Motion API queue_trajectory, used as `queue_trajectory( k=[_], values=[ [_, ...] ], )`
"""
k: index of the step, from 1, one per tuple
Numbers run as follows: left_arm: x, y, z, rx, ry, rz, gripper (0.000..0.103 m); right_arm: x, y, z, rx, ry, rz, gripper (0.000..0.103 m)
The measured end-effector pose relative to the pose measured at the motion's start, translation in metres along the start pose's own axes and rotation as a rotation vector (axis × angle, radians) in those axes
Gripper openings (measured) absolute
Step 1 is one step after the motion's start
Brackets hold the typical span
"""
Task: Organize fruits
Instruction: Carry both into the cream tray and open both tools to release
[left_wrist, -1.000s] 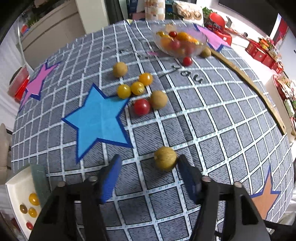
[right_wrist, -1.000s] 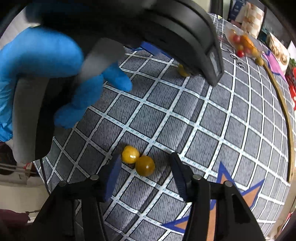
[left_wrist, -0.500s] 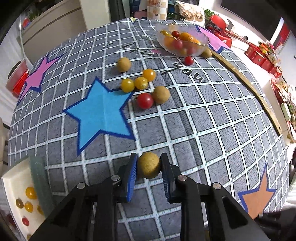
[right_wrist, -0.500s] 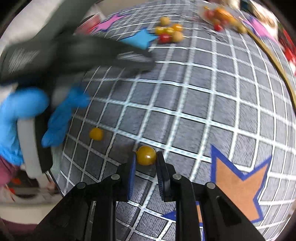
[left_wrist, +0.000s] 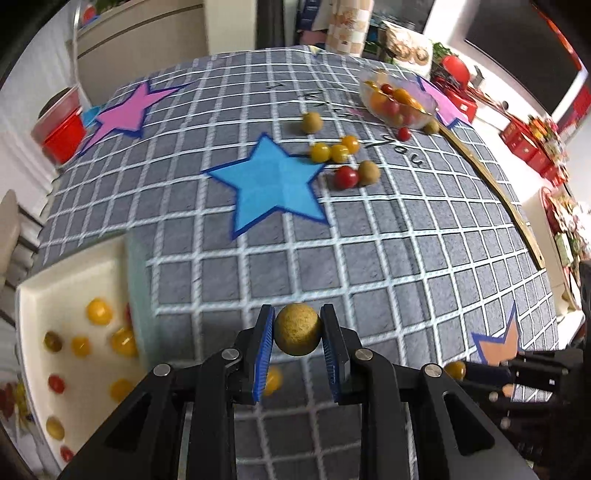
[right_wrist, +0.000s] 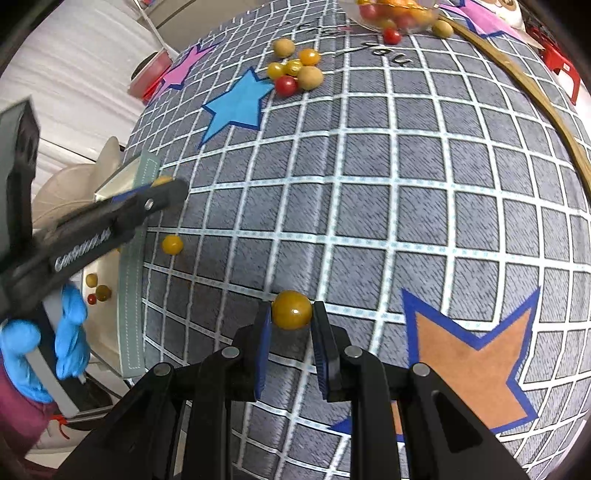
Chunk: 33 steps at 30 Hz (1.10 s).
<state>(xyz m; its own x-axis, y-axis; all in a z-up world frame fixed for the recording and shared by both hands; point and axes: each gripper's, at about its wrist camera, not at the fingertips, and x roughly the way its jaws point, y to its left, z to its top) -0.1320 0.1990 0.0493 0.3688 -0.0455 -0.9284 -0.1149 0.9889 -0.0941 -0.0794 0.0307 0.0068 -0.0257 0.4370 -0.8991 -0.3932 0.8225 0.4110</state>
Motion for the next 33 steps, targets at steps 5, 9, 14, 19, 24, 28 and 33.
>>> queue_trajectory(
  k=[5,9,14,19,24,28,33],
  values=[
    [-0.021,0.028,-0.023,-0.061,-0.008,0.040,0.027,0.001,0.027,0.008,-0.046,-0.002,0.010,0.023],
    [-0.035,0.054,-0.044,-0.126,-0.003,0.067,0.027,0.005,0.049,0.016,-0.083,0.004,0.023,0.023],
    [-0.052,0.088,-0.070,-0.215,-0.005,0.110,0.027,0.013,0.086,0.022,-0.158,0.024,0.047,0.023],
    [-0.068,0.126,-0.100,-0.291,-0.008,0.172,0.027,0.026,0.134,0.026,-0.253,0.049,0.074,0.023],
    [-0.077,0.157,-0.124,-0.357,-0.005,0.230,0.027,0.042,0.181,0.030,-0.333,0.078,0.100,0.023],
    [-0.075,0.175,-0.142,-0.402,0.012,0.261,0.027,0.062,0.208,0.028,-0.374,0.120,0.096,0.023],
    [-0.061,0.188,-0.155,-0.441,0.054,0.276,0.027,0.086,0.228,0.022,-0.405,0.170,0.048,0.023]
  ],
)
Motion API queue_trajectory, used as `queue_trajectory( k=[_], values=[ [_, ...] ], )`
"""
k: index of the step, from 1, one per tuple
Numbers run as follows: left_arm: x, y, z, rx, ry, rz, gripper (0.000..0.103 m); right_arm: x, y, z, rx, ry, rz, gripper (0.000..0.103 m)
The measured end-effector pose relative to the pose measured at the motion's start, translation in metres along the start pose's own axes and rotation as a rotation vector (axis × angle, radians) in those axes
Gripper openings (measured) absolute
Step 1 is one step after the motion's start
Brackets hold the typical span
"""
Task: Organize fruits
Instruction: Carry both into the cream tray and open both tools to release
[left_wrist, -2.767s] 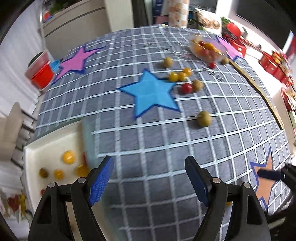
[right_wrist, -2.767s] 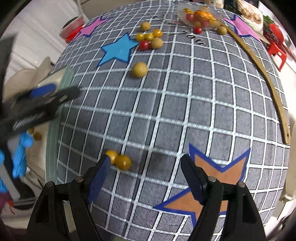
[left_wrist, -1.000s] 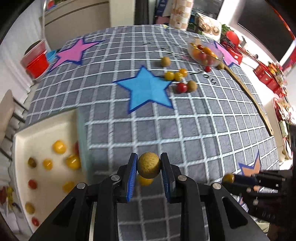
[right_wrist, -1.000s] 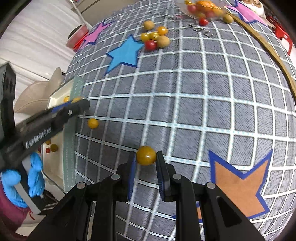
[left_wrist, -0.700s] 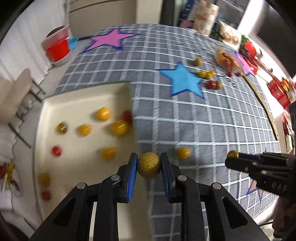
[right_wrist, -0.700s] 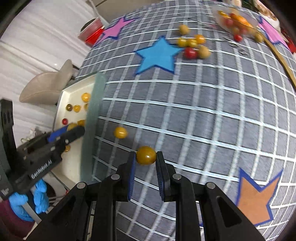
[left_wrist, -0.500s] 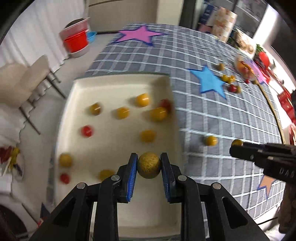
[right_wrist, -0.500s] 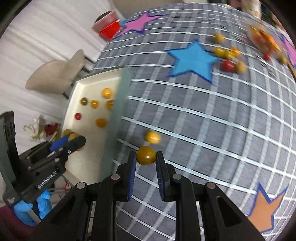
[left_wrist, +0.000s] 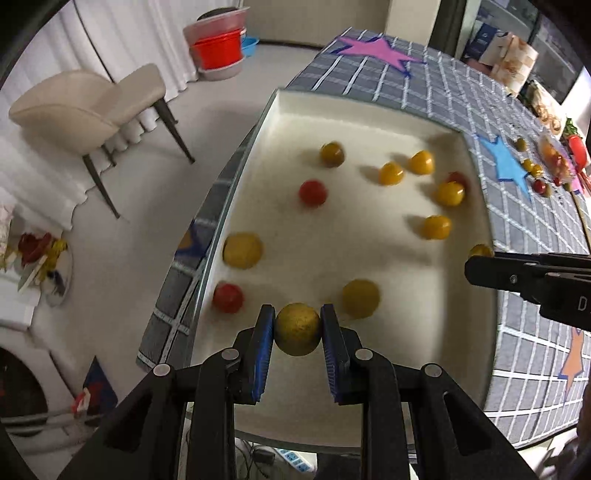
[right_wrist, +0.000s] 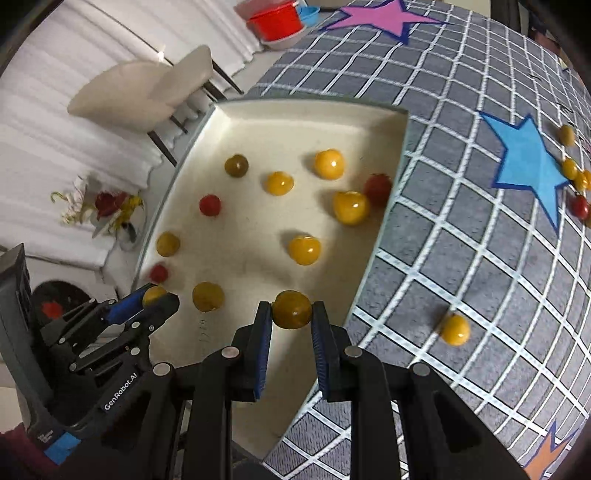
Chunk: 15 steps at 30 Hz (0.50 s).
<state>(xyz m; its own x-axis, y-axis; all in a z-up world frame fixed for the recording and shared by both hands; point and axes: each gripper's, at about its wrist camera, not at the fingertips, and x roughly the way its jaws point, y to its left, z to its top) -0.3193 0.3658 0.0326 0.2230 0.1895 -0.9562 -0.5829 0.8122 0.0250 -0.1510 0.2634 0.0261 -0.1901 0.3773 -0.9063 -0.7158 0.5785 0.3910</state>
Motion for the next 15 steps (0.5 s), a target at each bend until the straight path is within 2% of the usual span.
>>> queue_trajectory(
  k=[8,15],
  values=[
    [0.016,0.006,-0.004,-0.022,0.042,0.001,0.027,0.020,0.006,0.004,-0.008,0.059,-0.051,0.023],
    [0.019,0.009,-0.002,-0.020,0.045,-0.005,0.027,0.037,0.017,0.010,-0.014,0.084,-0.073,0.023]
  ],
)
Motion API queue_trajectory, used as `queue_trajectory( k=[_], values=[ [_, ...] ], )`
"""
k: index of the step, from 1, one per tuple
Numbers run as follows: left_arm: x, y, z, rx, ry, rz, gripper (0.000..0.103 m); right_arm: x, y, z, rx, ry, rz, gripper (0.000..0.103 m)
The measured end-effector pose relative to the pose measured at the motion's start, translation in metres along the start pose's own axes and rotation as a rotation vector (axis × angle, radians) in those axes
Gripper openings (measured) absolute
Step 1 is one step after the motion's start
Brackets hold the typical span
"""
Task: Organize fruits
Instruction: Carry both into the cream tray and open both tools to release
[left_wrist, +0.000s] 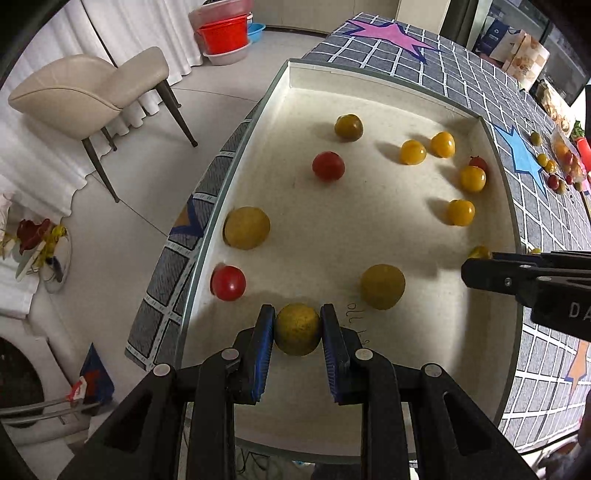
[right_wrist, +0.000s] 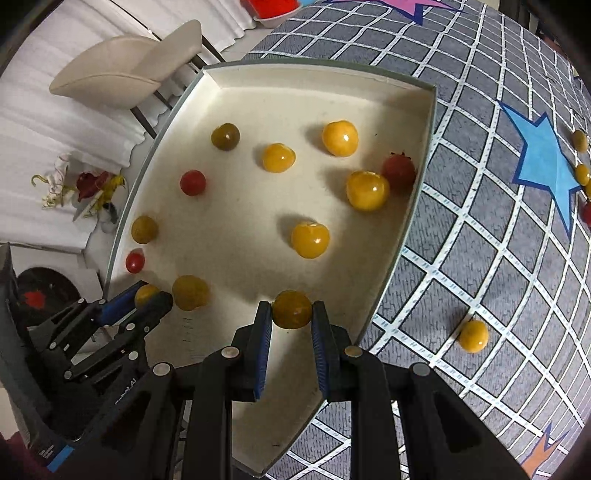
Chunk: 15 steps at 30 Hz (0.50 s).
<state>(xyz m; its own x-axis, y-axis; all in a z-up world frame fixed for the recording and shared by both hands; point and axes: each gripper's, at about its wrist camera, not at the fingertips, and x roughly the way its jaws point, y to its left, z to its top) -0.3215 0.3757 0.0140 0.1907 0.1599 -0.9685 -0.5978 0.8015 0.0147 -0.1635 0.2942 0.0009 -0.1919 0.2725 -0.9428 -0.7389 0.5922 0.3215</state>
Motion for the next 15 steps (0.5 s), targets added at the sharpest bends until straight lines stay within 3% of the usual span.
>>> queue_trajectory(
  k=[14,15],
  values=[
    [-0.002,-0.011,0.000,0.035,0.004,0.035,0.027,0.012,0.014,0.000,-0.021,0.013,-0.029,0.025],
    [-0.002,-0.013,0.000,0.046,0.004,0.041,0.027,0.012,0.015,0.000,-0.021,0.018,-0.022,0.029]
  ],
)
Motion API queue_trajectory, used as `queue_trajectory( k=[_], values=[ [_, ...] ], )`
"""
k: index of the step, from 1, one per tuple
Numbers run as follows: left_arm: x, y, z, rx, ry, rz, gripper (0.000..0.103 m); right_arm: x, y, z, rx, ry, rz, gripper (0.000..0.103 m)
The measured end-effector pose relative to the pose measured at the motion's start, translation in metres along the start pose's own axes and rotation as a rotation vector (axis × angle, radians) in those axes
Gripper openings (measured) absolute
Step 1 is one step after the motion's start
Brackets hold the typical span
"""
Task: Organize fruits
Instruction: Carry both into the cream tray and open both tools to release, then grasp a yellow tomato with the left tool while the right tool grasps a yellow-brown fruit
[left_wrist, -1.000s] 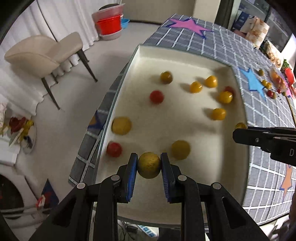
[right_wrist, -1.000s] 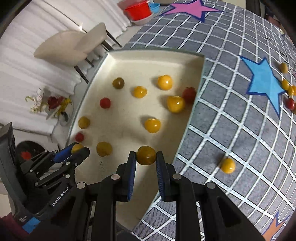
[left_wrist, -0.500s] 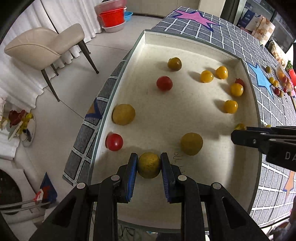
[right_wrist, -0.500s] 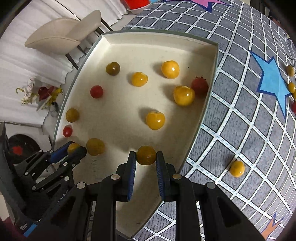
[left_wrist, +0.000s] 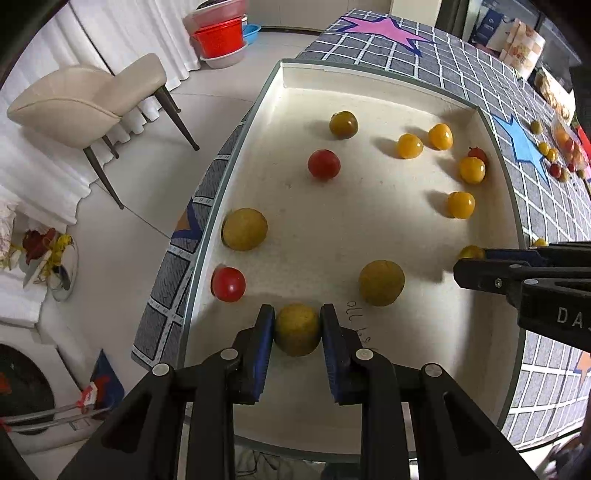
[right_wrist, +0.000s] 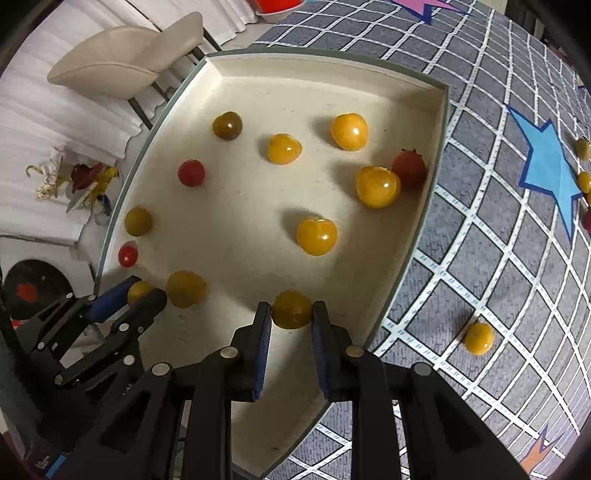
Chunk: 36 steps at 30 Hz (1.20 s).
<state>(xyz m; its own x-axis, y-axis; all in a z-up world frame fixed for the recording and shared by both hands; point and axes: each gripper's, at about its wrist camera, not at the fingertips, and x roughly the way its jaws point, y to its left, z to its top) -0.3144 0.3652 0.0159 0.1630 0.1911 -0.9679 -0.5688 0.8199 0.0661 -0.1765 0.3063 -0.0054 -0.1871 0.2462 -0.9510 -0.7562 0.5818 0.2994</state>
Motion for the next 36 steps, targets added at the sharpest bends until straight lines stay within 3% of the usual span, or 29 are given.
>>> queue_trajectory(
  k=[1,3,4,5,7,13,21,27,36],
  values=[
    [0.000,-0.001,0.000,0.006,0.001,0.002,0.028,0.000,0.001,0.000,0.005,0.002,0.007,0.038],
    [-0.002,-0.002,0.000,0.013,0.004,0.015,0.058,-0.004,0.002,0.000,0.010,-0.011,0.033,0.049],
    [-0.005,-0.002,0.000,0.010,-0.010,0.025,0.081,-0.009,0.004,0.001,0.008,-0.025,0.039,0.057],
    [-0.011,-0.003,0.000,0.009,-0.042,0.042,0.081,-0.013,0.006,0.001,0.006,-0.038,0.046,0.062],
    [-0.016,-0.007,0.001,0.027,-0.040,0.043,0.081,-0.022,0.007,0.003,0.006,-0.062,0.045,0.081],
    [-0.037,-0.034,0.011,0.090,-0.056,0.011,0.081,-0.057,-0.023,-0.005,0.078,-0.134,0.033,0.081],
    [-0.068,-0.109,0.027,0.226,-0.108,-0.083,0.081,-0.094,-0.122,-0.046,0.269,-0.169,-0.050,0.081],
    [-0.068,-0.166,0.037,0.306,-0.121,-0.149,0.081,-0.106,-0.189,-0.069,0.380,-0.183,-0.091,0.081],
    [-0.035,-0.218,0.033,0.351,-0.110,-0.075,0.081,-0.109,-0.251,-0.058,0.412,-0.230,-0.140,0.081]
  ],
)
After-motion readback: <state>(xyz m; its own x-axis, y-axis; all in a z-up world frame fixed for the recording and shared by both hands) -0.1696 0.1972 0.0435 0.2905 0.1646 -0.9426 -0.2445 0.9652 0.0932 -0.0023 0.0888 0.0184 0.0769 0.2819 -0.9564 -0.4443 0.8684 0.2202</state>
